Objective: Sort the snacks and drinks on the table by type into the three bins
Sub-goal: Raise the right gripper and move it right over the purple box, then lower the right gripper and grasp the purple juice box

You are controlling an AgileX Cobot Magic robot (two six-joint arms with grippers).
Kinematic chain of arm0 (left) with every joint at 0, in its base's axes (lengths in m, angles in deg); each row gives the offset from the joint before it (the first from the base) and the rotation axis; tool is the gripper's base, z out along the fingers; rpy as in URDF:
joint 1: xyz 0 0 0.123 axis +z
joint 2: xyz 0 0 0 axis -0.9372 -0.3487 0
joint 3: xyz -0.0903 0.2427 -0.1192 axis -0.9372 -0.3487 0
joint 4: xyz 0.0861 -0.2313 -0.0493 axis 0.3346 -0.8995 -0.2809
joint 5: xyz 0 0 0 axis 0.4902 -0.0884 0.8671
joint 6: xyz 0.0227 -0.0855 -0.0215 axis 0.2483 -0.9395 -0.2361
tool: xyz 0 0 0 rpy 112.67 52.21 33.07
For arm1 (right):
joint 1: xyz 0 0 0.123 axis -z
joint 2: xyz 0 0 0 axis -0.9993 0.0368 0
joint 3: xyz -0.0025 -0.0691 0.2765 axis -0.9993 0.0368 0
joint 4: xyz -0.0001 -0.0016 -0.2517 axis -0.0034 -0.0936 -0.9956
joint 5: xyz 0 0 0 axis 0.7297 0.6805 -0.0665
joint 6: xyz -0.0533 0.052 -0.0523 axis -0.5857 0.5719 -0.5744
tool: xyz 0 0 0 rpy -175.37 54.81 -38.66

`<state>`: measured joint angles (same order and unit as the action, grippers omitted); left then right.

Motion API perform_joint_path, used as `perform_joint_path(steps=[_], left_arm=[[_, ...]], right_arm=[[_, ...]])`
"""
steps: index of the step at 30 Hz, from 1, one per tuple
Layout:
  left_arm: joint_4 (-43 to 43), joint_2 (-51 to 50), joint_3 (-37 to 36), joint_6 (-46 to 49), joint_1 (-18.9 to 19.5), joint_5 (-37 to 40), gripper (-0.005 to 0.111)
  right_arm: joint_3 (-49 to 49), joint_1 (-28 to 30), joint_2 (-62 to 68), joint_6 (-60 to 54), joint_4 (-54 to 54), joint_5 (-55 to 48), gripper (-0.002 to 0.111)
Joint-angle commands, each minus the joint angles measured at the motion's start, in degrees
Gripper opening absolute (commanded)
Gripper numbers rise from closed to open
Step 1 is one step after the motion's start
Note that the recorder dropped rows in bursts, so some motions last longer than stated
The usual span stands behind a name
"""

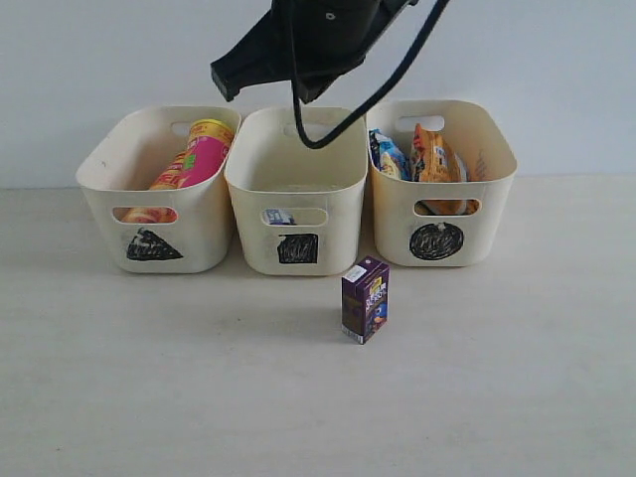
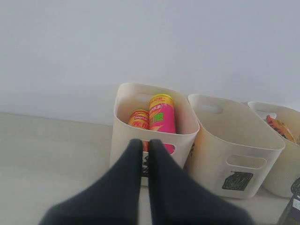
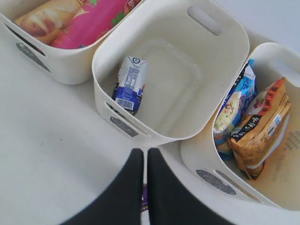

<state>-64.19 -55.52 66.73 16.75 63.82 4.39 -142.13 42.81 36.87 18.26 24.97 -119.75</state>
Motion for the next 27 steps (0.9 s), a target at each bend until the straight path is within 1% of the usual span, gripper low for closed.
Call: perform_joint_path(steps=[1,5,9,13,17,20,24,27], left_arm=[[-0.43,0.48,-0.27,0.32,-0.28,-0.08,0.004],[-0.43,0.48,-0.27,0.32,-0.28,-0.08,0.004],[-0.43,0.48,-0.27,0.32,-0.28,-0.08,0.004],[-0.43,0.48,-0.27,0.32,-0.28,-0.08,0.004],[-0.43,0.48,-0.27,0.32,-0.28,-0.08,0.004],[-0.43,0.48,-0.27,0.32,-0.28,-0.08,0.004],[-0.43,0.48,-0.27,0.32,-0.28,-0.08,0.004],[-0.43,0.48,-0.27,0.32,-0.28,-0.08,0.004]], right_arm=[[9.27,-0.02,-5.23,1.7,0.22,4.57,0.0],[20.97,-0.02,-10.21,5.65,0.22,12.27,0.0],[29.65,-0.02,-14.11,8.62,-0.72,17.22,0.0],[35.85,0.11,-15.78,13.25,-3.41,20.19,0.0],[41.04,3.6,-16.4,17.94,-2.5,24.02,0.0],[43.87,7.82,-16.55,17.55,3.44,27.62,0.0],[47.27,12.44,-16.55,12.52,12.33,31.81,0.0],[48.68,15.42,-16.41,4.36,20.79,32.77,0.0]])
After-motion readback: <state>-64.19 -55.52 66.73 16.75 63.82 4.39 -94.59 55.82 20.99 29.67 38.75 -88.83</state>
